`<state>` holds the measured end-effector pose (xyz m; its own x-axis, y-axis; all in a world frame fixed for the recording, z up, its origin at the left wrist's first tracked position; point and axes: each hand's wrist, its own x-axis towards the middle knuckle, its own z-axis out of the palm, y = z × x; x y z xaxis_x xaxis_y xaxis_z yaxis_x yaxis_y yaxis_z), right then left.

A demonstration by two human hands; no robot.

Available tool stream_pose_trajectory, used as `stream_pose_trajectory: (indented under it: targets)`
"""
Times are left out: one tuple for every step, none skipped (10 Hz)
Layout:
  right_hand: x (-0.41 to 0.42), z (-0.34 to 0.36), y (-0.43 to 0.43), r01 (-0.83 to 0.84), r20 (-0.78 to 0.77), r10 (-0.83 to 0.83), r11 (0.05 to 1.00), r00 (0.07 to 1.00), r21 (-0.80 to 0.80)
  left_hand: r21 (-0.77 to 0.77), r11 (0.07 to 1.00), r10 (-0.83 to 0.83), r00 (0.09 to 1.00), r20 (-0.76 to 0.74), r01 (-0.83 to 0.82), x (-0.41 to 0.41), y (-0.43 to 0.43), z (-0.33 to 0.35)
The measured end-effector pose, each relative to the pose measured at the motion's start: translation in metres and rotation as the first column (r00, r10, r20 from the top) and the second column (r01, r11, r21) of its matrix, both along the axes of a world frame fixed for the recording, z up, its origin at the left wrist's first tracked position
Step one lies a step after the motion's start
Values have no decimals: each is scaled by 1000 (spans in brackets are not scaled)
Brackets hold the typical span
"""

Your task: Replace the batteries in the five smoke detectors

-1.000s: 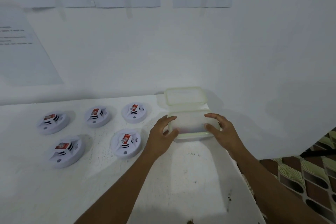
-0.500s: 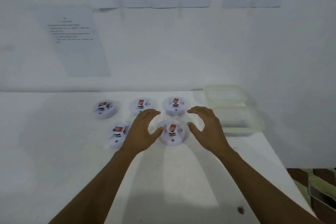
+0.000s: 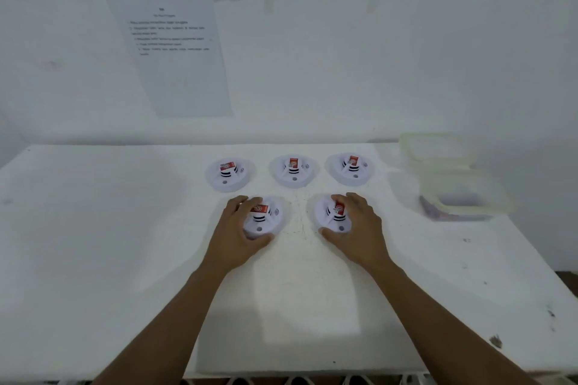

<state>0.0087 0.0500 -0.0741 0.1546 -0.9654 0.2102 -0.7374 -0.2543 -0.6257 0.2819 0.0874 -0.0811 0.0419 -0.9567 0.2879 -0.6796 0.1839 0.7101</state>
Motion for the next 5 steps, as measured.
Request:
stream_pose_trajectory:
  targets:
    - [5,0,5,19,16,-19,998,1000,-56,-26,999,-25,1000,-3,24,6,1,-2]
    - [5,5,10,32,119,-22,996,993,-82,-50,998,-34,999,-3,34,7,1,-4]
    - [7,7,10,37,115,-25,994,993,-101,-57,997,-43,999,18,43,6,3,-4]
    - [8,6,7,40,85,-33,996,996,-85,-54,998,-33,999,23,34,4,2,-5]
    - [6,4,9,36,112,-31,998,993,-46,-36,999,-24,999,35,25,4,6,-5]
